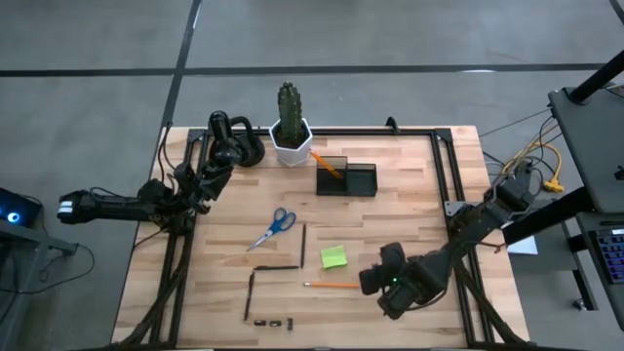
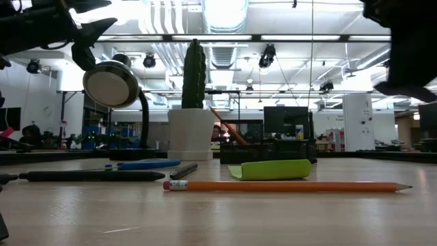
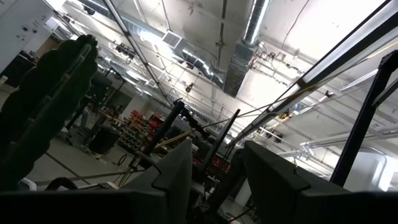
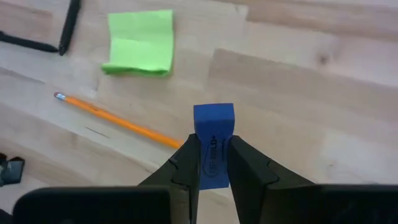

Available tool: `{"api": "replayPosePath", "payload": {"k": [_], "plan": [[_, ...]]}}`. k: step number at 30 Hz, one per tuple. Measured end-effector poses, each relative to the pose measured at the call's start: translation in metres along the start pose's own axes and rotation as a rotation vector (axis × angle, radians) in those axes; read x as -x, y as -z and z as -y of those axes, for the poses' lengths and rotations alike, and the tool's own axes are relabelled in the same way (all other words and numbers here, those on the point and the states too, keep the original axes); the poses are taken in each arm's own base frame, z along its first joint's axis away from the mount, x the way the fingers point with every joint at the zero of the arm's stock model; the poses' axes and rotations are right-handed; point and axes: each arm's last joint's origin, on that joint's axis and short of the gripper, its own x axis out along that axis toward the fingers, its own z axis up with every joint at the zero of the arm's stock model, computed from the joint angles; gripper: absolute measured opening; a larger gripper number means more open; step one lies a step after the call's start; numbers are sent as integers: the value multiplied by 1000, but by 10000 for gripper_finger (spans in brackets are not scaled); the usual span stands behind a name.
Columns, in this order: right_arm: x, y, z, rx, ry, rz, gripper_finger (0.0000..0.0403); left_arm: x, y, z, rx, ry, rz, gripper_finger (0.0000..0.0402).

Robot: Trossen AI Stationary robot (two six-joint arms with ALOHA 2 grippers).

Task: Pick and place office supplies into organizer
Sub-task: Put the eraser into the bottom section of the desk organizer

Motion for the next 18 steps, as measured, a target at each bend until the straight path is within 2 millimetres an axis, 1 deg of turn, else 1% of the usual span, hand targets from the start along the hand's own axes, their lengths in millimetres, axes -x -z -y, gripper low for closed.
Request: {"api": "replayPosePath", "payload": {"k": [7, 18], "plan": [[1, -17, -7, 128, -21, 22, 56, 0, 0, 0, 0, 0, 1, 130], [9, -61, -16, 293, -55, 83, 56, 0, 0, 0, 2, 1, 4, 130]]}}
